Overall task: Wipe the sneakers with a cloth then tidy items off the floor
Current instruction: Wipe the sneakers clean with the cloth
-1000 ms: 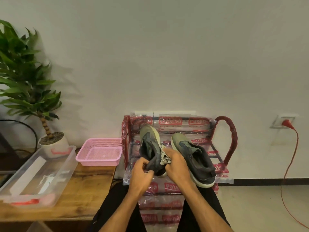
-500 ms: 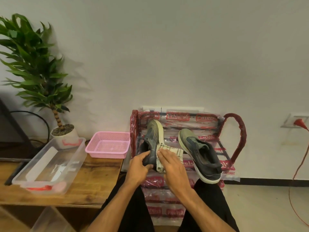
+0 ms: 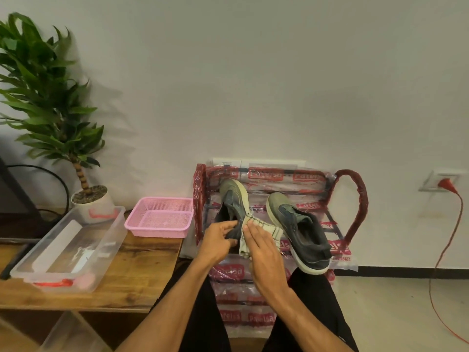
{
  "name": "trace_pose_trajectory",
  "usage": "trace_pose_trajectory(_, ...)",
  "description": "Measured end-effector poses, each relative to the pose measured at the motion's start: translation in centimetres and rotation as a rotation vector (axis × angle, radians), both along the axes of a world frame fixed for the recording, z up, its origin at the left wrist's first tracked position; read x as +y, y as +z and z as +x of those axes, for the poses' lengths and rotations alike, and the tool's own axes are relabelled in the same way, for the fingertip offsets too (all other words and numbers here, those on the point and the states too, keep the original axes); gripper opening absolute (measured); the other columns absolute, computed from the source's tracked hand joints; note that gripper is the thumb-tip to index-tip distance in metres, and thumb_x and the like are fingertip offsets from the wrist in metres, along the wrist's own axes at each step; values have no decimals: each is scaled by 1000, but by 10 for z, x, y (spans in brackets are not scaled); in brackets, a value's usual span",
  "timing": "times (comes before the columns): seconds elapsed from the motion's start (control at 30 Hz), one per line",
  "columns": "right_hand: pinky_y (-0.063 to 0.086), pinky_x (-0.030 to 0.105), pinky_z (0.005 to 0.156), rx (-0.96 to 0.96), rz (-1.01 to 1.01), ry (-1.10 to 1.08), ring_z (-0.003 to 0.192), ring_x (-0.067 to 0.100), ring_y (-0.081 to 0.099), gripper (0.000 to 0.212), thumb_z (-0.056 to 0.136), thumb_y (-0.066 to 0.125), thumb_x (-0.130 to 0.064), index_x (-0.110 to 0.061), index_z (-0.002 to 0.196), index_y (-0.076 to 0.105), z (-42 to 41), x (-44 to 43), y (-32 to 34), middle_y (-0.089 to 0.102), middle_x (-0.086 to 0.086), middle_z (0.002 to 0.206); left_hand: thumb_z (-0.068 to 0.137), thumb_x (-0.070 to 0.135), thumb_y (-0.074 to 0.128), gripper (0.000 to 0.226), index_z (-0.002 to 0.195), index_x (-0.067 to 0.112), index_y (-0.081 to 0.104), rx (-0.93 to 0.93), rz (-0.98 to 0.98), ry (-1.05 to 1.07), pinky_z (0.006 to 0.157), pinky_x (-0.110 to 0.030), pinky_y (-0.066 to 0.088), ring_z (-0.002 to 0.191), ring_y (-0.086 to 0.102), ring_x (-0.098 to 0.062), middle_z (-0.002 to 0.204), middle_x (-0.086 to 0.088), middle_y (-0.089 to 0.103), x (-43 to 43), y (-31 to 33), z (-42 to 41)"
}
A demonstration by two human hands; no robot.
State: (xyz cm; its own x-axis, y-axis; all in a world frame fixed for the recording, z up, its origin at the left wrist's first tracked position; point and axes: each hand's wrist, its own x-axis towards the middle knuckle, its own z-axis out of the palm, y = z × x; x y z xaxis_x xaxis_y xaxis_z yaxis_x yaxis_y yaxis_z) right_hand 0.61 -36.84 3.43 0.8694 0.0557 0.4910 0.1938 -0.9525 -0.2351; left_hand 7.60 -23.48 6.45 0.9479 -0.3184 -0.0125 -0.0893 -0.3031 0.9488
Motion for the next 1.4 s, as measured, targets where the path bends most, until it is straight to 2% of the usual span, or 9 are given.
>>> trace_pose_trajectory(0.07,42,47,106,10,-33,28,135,29,44,89,57,69,23,-1,140,47,-6,-1,-4,48,16,144,76,-22,61,62,133,2,53,11,-14,29,88,-15,50,110,59,-8,120,2,62,-5,-3,1)
trace_pose_trajectory(0.17,44,48,105,16,-7,-30,132,30,48,83,59,69,20,0,137,51,10,-7,0,51,17,141,80,-17,61,63,137,6,49,-39,30,3,105,-31,44,125,53,-15,134,-4,58,-16,-4,-3)
trace_pose_trajectory(0.27,36,43,112,42,122,-108,132,30,48,83,61,60,24,-2,139,50,21,-17,8,50,15,142,86,-16,52,64,138,21,51,-207,97,-65,105,-26,43,126,49,-4,134,10,55,-29,-3,-19)
trace_pose_trajectory(0.37,24,34,118,48,161,-77,139,26,39,86,64,51,24,-6,144,43,19,-24,7,43,10,149,88,-14,51,58,135,20,56,-305,90,27,105,-22,42,126,49,-5,134,6,56,-33,-12,-29)
trace_pose_trajectory(0.57,40,43,109,24,-27,53,138,26,40,95,53,69,22,-2,142,45,-2,-15,-5,45,14,147,85,-9,62,46,115,24,70,-264,-39,183,88,-13,49,103,64,1,104,19,69,-33,-8,-23)
trace_pose_trajectory(0.83,46,44,103,77,93,-114,130,25,51,77,61,77,12,-1,134,55,13,-6,2,54,13,139,91,-3,58,40,121,22,67,-341,111,249,74,1,40,95,59,4,110,8,70,-46,-8,-27)
trace_pose_trajectory(1.07,48,44,101,78,33,-112,125,29,56,85,54,73,18,-1,134,54,12,-24,4,56,16,136,85,-4,65,40,119,18,67,-171,-1,285,96,-24,49,109,62,-6,116,5,69,-54,-6,-16)
trace_pose_trajectory(1.23,26,35,116,95,162,-172,139,26,39,80,70,53,22,-4,145,41,17,-15,10,43,14,148,83,-11,64,40,117,10,67,-118,-118,323,93,-22,50,101,63,-5,111,1,70,-59,-3,-15)
trace_pose_trajectory(1.4,49,39,100,69,92,-88,122,28,58,87,51,77,17,-1,133,55,-1,-10,0,59,17,133,81,-12,66,40,115,7,67,-52,-178,332,88,-22,53,94,65,-3,107,-1,70,-55,-4,-9)
